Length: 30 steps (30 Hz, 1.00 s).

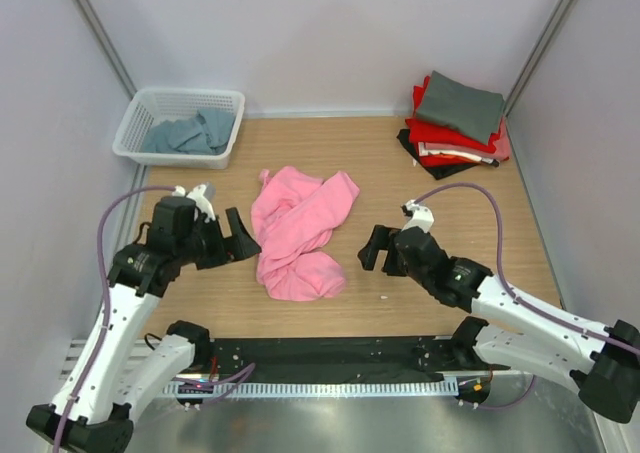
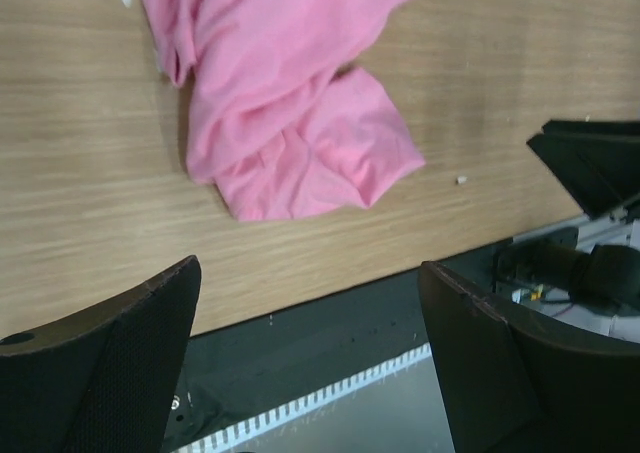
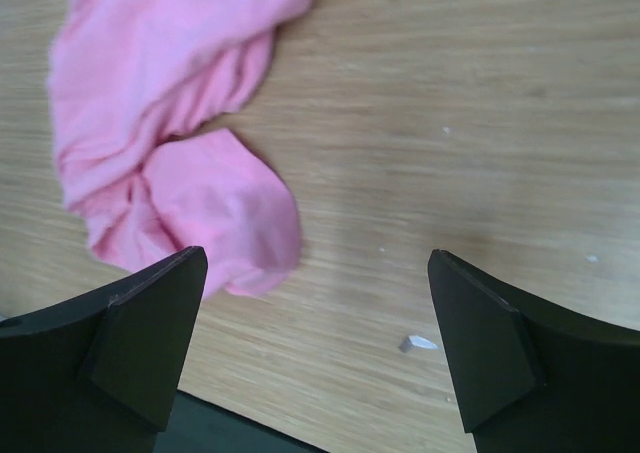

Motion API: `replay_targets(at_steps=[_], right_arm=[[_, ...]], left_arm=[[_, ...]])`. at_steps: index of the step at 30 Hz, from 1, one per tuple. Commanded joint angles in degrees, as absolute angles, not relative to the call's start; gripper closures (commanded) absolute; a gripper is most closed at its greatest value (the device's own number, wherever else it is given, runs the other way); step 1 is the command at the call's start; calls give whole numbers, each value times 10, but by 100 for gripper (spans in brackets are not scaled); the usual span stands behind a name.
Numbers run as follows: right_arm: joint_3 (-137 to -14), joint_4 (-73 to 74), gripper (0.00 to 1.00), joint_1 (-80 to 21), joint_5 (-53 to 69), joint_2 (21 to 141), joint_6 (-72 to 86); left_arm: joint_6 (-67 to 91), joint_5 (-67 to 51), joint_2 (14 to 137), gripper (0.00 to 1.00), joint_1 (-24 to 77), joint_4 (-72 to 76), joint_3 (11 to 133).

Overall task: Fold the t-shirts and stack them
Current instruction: Move the tshirt to the center of the board, then flatten the tshirt out

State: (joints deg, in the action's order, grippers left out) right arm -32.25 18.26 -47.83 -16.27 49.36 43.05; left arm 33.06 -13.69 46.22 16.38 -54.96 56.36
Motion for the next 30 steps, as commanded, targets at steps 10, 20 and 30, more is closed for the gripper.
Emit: replay_targets(at_steps=[10, 20, 30], right_arm=[[-344, 310, 0, -480, -300, 463, 555], [-338, 388, 0, -481, -325, 384, 564], [-331, 417, 0, -480, -336, 359, 556]], left_arm=[[470, 54, 584, 10, 522, -417, 516], [399, 156, 908, 16, 636, -387, 689], [346, 181, 1082, 33, 661, -412, 776]])
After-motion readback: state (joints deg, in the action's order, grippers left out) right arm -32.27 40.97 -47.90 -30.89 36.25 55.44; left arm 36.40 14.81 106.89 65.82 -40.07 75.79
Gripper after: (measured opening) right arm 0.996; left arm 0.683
